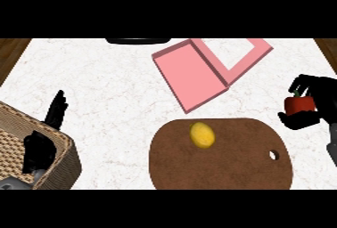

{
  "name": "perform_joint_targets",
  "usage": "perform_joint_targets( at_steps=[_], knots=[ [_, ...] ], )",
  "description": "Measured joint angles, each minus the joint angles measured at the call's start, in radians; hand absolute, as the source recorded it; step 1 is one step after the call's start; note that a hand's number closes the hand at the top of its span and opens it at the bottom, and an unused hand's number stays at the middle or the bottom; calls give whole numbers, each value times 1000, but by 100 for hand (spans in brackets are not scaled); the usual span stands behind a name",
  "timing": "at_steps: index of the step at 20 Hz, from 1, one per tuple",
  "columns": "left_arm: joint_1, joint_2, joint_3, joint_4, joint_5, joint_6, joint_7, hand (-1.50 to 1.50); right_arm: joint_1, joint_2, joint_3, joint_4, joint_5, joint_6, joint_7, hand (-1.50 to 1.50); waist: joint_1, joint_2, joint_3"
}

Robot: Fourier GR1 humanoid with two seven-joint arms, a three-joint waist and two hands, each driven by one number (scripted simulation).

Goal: Pick the bell pepper from the cutting board and place it in the cardboard box

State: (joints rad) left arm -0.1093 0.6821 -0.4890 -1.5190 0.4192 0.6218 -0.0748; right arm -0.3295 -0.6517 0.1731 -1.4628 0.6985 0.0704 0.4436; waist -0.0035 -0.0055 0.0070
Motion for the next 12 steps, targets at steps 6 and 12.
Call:
perform_joint_targets(
  at_steps=[6,12],
  knots=[
    [-4,10,-18,1,8,18,-8,0,-64,66,-86,-113,-144,-38,-97,150,-3,-1,0],
    [-23,14,-36,7,15,29,5,0,-163,126,-120,-169,-236,-16,-126,150,4,1,0]
  ],
)
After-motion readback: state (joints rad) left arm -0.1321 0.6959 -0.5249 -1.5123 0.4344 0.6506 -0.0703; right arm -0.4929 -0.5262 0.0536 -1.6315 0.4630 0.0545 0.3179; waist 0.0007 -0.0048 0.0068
